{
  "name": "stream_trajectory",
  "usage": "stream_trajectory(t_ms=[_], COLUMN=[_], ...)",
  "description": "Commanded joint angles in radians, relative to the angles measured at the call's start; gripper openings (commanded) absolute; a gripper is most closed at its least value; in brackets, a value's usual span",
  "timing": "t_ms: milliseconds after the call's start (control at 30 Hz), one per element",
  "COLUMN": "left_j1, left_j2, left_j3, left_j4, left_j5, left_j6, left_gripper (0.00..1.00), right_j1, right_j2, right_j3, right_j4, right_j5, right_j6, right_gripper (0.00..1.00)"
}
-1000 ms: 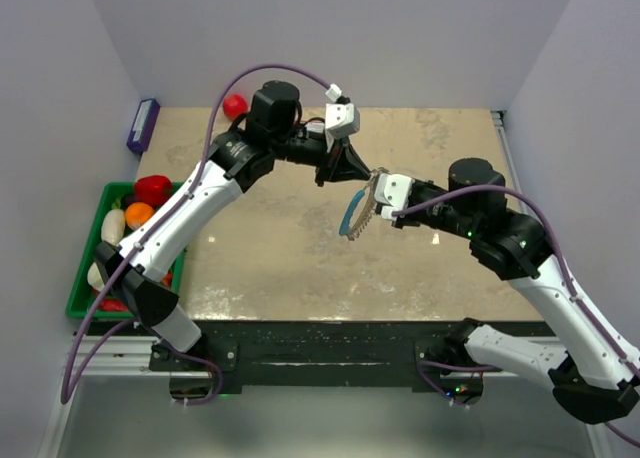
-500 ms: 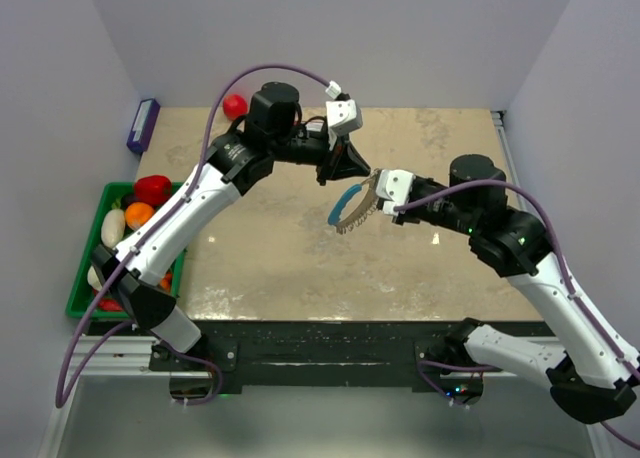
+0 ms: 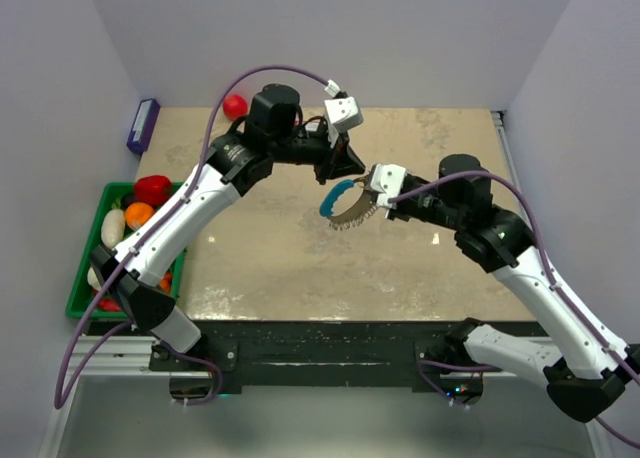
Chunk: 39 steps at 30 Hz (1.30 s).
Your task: Remove the keys from the keyring
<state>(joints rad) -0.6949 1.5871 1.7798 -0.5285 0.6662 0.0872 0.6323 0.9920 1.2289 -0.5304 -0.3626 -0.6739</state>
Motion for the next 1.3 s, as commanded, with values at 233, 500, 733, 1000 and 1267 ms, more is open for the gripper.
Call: stream_trajectory(t_ms=[233, 500, 733, 1000, 1267], left_j1=[0.028, 0.025, 0.026, 0.026, 0.026], left_j2=[-0.021, -0.021, -0.036, -0.049, -0.059], left_j3=[0.021, 0.017, 0.003, -0.016, -0.029], left_j4=[0.179, 0.180, 0.180, 0.186, 0.190], left_j5=[-0.096, -0.085, -0.119, -0.241, -0.281], left_j6=[-0.040, -0.043, -0.029, -0.021, -0.012], left_gripper=[0.00, 0.00, 0.00, 0.00, 0.00], right_j1=[0.018, 0.018, 0.018, -0.005, -0.066], right_j2=[0.072, 0.140, 0.082, -0.006, 0.011], right_j3=[-0.049, 0.003, 0.006, 0.047, 0.055], right_j4=[0.043, 0.055, 0.011, -0.120, -0.122], right_j5=[-0.190, -0.234, -0.280, -0.424, -0.585], right_j6=[0.131, 0.163, 0.146, 0.097, 0.125], right_gripper=[0.00, 0.00, 0.00, 0.00, 0.00])
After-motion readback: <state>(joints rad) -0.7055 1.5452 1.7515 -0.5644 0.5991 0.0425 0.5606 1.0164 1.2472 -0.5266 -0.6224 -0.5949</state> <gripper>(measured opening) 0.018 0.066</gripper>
